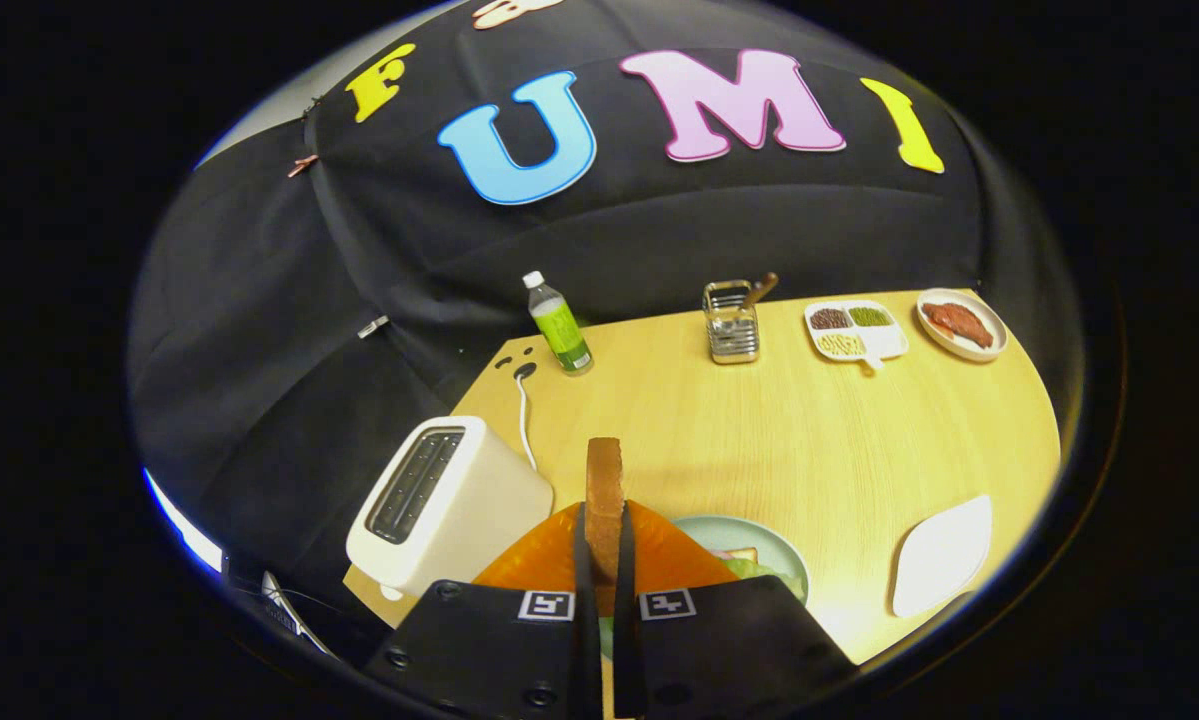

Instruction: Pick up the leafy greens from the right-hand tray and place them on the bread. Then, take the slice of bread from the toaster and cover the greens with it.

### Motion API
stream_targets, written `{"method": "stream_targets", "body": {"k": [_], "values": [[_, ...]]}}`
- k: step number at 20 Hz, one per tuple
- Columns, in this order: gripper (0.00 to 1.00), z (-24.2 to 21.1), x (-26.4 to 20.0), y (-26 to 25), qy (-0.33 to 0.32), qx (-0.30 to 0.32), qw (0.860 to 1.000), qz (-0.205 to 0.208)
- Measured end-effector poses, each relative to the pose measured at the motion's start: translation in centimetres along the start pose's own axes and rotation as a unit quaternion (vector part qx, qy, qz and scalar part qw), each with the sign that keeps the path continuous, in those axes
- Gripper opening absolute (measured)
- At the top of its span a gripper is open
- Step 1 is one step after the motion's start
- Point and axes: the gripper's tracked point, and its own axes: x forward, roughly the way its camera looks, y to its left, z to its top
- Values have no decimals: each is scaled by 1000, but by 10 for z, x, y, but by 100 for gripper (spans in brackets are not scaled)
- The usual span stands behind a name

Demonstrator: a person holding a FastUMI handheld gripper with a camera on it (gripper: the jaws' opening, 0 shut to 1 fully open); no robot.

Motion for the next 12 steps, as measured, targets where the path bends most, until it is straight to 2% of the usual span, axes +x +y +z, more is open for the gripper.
{"method": "stream_targets", "body": {"k": [7, 12], "values": [[9, -43, 16, -28, 43, 48, 998, -23], [10, -50, 19, -55, 51, 48, 995, -70]]}}
